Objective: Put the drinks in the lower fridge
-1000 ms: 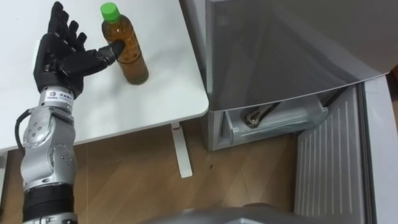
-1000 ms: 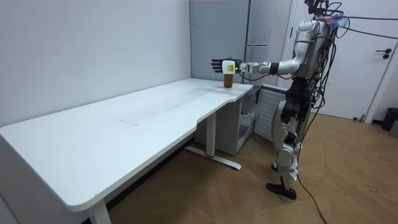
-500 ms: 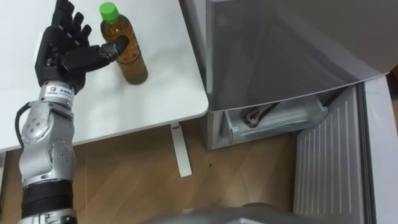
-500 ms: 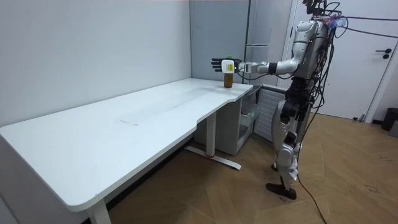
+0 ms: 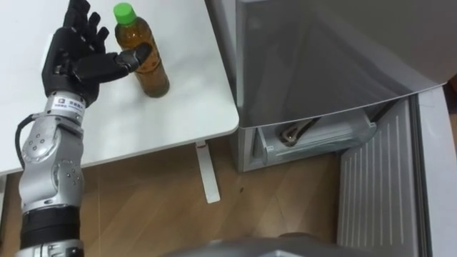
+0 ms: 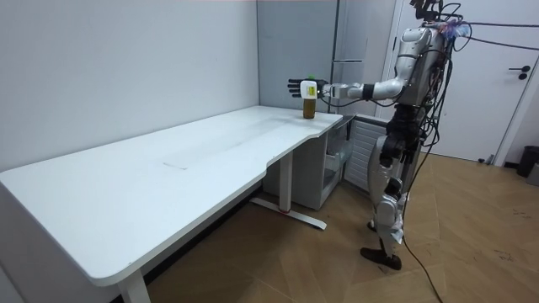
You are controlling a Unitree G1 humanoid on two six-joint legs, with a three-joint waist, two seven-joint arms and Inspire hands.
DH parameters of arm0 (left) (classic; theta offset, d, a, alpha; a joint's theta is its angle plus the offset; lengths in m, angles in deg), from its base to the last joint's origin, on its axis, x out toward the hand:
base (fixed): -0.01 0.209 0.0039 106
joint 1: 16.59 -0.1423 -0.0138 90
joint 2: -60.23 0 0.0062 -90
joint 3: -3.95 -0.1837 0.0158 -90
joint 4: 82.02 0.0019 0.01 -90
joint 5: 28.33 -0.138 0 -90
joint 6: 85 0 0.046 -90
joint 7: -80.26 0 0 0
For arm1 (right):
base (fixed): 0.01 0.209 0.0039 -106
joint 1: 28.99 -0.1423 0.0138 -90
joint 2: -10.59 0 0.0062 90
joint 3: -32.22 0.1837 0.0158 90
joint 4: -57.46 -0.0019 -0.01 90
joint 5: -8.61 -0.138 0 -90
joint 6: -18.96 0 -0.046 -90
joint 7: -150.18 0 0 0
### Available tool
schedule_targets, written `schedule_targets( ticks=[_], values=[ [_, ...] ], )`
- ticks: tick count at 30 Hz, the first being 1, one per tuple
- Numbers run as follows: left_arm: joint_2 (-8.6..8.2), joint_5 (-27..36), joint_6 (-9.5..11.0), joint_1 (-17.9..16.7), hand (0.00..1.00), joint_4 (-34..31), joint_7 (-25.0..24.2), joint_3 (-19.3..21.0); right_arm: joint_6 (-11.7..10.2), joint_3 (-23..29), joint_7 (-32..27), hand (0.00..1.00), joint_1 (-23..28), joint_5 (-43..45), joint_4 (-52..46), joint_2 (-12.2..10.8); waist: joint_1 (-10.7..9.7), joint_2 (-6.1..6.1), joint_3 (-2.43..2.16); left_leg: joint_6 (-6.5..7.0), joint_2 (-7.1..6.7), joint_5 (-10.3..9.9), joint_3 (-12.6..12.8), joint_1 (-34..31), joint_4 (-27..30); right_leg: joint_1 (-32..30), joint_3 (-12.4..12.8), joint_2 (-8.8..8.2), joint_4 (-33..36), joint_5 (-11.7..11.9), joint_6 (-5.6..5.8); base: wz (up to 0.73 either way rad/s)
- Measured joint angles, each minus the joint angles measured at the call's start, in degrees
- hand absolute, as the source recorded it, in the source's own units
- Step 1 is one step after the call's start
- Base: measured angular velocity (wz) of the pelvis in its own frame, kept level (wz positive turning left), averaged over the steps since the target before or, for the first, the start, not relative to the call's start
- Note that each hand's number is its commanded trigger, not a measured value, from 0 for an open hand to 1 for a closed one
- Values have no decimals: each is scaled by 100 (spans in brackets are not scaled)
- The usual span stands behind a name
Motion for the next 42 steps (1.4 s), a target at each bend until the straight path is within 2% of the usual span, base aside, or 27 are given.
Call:
schedule_targets(
  ticks=[3, 8, 13, 18, 22, 23, 24, 25, 26, 28, 36, 42],
  values=[
    [16, -3, -49, 84, 0, 217, -61, -124, -1, 1, 4, 0, -19, 4, 0, 0, -18, 6, -3, 0, 1, 0, -3, -2, 2, 3, -3, 0, 4, 0, 0, 0],
    [36, -3, -67, 102, 0, 228, -158, -196, -1, 2, -2, 0, -104, 3, 41, 0, -91, 5, -3, 0, 2, 0, -3, -6, 1, 3, -4, 0, -2, -1, -1, 0],
    [169, -8, -76, 150, 0, 228, -207, -330, -2, 1, -9, 0, -140, 0, 44, 0, -162, 16, 3, 0, 1, 0, 1, -2, -4, 3, -1, 1, -7, -1, -1, 0],
    [174, -7, -80, 162, 0, 228, -261, -377, -2, 0, -10, 0, -140, -8, 45, 2, -168, 51, 11, 0, 3, 0, 4, -2, -13, 2, -2, 4, -9, -1, -1, 0],
    [177, -24, -88, 162, 0, 227, -264, -415, 1, -2, -10, 0, -110, -11, 42, 4, -165, 70, 2, 0, 3, 0, 15, 0, -17, 2, -3, 4, -13, -1, -1, 0],
    [178, -67, -94, 162, 7, 226, -264, -417, 2, -2, -10, 0, -107, -10, 42, 7, -166, 78, -4, 0, 3, 0, 14, -1, -17, 3, -3, 4, -13, -1, -1, 0],
    [179, -70, -106, 162, 37, 225, -265, -418, 2, -2, -10, 0, -106, -10, 42, 13, -167, 87, -8, 0, 3, 0, 14, 0, -17, 3, -3, 4, -13, -1, -1, 0],
    [180, -70, -114, 162, 61, 225, -265, -419, 2, -2, -10, 0, -106, -10, 42, 15, -167, 92, -10, 0, 3, 0, 14, 0, -17, 3, -3, 4, -13, -1, -1, 0],
    [182, -72, -132, 162, 78, 223, -266, -419, 2, -2, -10, 0, -106, -11, 39, 19, -167, 101, -10, 0, 3, 0, 15, 0, -17, 3, -3, 4, -13, -1, -1, 0],
    [192, -71, -171, 163, 100, 204, -268, -419, 3, 0, -6, 0, -115, -7, 30, 25, -167, 107, -12, 0, 3, 0, 16, 1, -19, 2, 0, 4, -13, -1, -1, 0],
    [238, -81, -177, 200, 100, 204, -300, -434, 1, -1, 7, 0, -127, -7, 32, 28, -167, 100, -6, 0, 3, 0, 16, 2, -19, 2, 4, 3, -16, -2, -1, 0],
    [275, -195, -241, 215, 100, 204, -384, -581, 0, -1, 50, 0, -171, -9, 31, 27, -168, 61, 37, 0, 3, 0, 17, -18, -22, -15, 5, 4, -23, -3, -1, 0]
  ],
)
